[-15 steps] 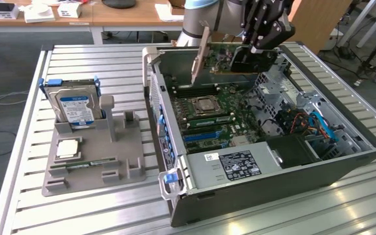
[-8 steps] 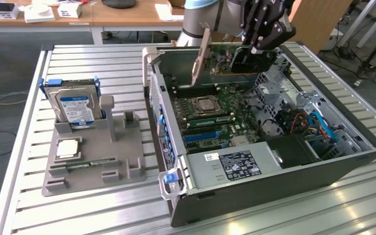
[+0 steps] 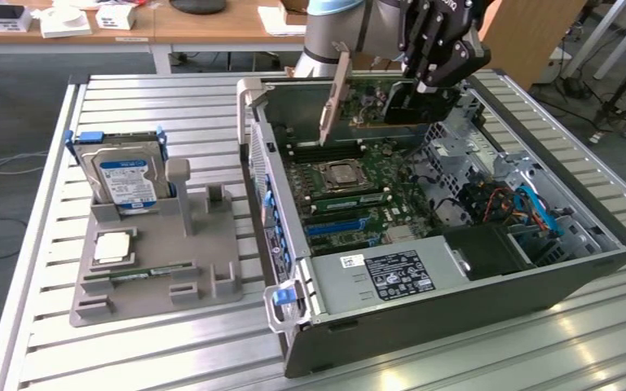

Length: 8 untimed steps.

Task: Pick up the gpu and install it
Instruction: 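Insert the gpu into the slot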

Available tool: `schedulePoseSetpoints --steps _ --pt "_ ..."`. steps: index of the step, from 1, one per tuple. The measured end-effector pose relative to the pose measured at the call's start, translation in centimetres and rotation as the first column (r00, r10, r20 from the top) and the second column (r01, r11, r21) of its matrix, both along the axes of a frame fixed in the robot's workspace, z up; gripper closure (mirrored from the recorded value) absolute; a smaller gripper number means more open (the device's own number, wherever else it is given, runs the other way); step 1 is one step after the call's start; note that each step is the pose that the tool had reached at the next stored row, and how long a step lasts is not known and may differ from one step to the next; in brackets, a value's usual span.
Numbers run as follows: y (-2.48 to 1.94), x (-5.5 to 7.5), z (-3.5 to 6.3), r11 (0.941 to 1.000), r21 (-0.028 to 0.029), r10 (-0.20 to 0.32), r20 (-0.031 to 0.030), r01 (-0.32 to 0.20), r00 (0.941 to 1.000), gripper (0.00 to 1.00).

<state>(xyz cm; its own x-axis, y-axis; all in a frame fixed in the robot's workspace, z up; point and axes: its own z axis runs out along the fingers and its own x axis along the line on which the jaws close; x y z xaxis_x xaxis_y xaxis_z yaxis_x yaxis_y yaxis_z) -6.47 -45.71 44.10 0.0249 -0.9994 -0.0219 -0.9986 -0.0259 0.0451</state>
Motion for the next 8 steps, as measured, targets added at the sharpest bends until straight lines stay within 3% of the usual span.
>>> schedulePoseSetpoints --steps 8 --pt "0.01 0.00 -0.45 1.0000 0.0001 0.007 0.0081 -0.007 0.9999 0.73"
